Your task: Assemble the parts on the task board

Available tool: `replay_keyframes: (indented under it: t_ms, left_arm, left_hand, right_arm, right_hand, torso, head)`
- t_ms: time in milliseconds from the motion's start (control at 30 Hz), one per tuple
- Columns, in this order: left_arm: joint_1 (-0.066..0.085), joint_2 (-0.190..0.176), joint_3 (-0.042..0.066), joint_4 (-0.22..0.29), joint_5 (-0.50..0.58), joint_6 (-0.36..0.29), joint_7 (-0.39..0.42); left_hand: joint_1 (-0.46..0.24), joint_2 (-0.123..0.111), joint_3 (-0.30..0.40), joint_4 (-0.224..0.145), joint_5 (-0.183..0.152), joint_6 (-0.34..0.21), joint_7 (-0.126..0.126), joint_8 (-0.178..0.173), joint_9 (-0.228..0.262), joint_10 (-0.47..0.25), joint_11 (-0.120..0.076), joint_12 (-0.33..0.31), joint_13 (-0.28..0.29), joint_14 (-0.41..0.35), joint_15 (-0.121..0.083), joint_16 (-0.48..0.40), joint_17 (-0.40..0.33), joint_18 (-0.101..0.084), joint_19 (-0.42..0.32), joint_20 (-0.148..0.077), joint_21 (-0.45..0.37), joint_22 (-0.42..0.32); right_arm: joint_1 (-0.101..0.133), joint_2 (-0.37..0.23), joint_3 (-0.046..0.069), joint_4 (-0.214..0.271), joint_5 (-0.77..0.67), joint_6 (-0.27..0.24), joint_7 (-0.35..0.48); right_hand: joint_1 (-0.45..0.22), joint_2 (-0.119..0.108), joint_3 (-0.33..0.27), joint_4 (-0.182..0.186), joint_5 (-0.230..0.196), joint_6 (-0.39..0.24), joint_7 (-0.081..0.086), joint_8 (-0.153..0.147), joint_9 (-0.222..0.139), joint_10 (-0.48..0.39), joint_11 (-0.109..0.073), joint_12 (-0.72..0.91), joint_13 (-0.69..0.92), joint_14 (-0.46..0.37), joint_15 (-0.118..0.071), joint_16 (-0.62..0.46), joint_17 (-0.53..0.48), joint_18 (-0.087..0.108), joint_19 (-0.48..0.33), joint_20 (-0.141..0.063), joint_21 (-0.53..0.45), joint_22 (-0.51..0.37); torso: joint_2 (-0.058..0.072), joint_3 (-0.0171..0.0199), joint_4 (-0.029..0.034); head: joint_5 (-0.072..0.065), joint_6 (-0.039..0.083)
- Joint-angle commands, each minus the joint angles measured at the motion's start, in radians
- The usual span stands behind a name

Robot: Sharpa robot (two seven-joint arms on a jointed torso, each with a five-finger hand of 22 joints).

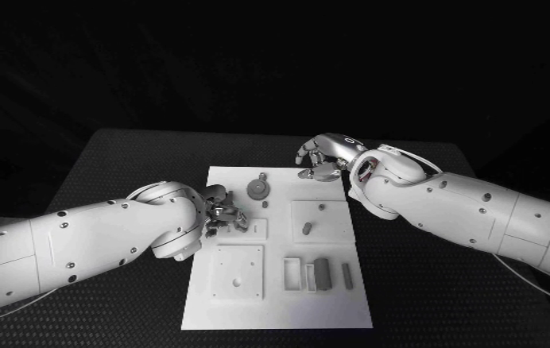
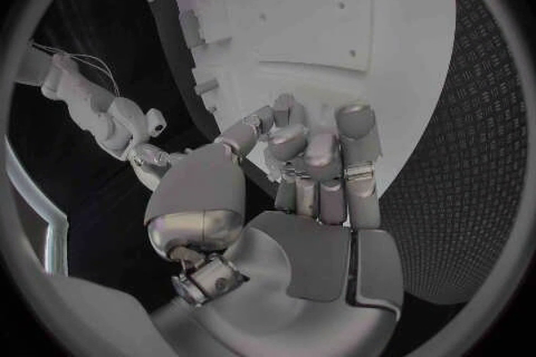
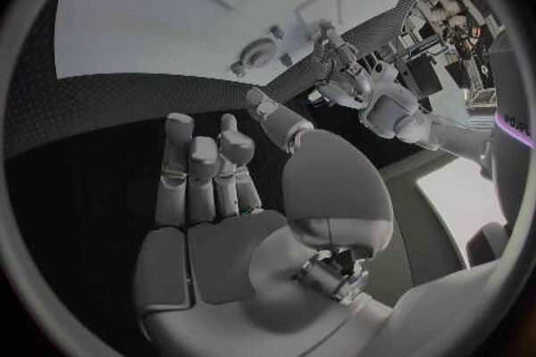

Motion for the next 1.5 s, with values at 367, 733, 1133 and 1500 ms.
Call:
replay_keyframes:
  t_ms: [367,733,1133,1500]
  left_arm:
    - [-0.004,0.008,0.001,-0.003,-0.056,0.012,-0.001]
    - [-0.007,0.011,0.001,-0.004,-0.083,0.003,0.002]
    - [-0.011,0.013,0.001,-0.003,-0.107,-0.002,0.008]
    - [-0.015,0.019,0.001,-0.003,-0.152,0.001,0.011]
  left_hand:
    - [0.001,0.024,0.003,0.002,-0.005,0.135,-0.07,0.002,0.223,-0.027,-0.033,-0.008,-0.002,0.009,-0.05,0.013,-0.011,0.02,0.006,0.003,0.005,0.017]
    - [0.001,0.031,0.004,0.0,-0.008,0.137,-0.071,0.001,0.223,-0.024,-0.034,-0.009,-0.003,0.009,-0.05,0.017,-0.016,0.02,0.007,0.003,0.006,0.018]
    - [0.005,0.035,0.006,-0.008,-0.012,0.137,-0.071,0.0,0.223,-0.024,-0.034,-0.01,-0.004,0.008,-0.05,0.019,-0.02,0.02,0.007,0.004,0.006,0.018]
    - [0.006,0.035,0.006,-0.01,-0.016,0.137,-0.071,-0.001,0.223,-0.024,-0.033,-0.011,-0.004,0.007,-0.049,0.02,-0.023,0.02,0.006,0.004,0.006,0.018]
  right_arm:
    - [-0.001,0.0,0.0,0.001,-0.002,0.006,0.001]
    - [-0.001,0.0,0.0,0.0,-0.001,0.006,0.001]
    - [-0.001,0.001,0.0,-0.001,0.003,0.005,0.002]
    - [-0.002,0.003,0.0,-0.003,0.004,0.007,0.003]
  right_hand:
    - [0.0,-0.01,0.003,-0.002,0.002,0.0,0.005,-0.006,-0.001,-0.006,0.004,-0.006,-0.002,-0.002,-0.003,-0.004,-0.002,0.014,0.002,0.002,-0.007,0.008]
    - [-0.005,-0.01,0.002,0.001,0.002,0.0,0.005,-0.006,-0.001,-0.006,0.004,-0.006,-0.002,-0.002,-0.002,-0.004,-0.002,0.014,0.003,0.003,-0.007,0.009]
    - [-0.01,-0.01,0.001,0.004,0.002,0.001,0.005,-0.006,-0.001,-0.006,0.004,-0.006,-0.002,-0.002,-0.002,-0.004,-0.002,0.014,0.003,0.004,-0.007,0.009]
    - [-0.013,-0.01,0.001,0.007,0.002,0.001,0.005,-0.007,-0.001,-0.006,0.004,-0.006,-0.002,-0.002,-0.002,-0.004,-0.002,0.014,0.003,0.004,-0.007,0.009]
  torso:
    - [0.0,0.0,0.0002]
    - [0.0,-0.0005,-0.0001]
    - [0.001,-0.0005,0.0001]
    - [0.001,-0.0009,-0.0006]
  head:
    - [0.002,-0.001]
    - [0.001,0.002]
    - [-0.002,0.002]
    - [-0.008,0.002]
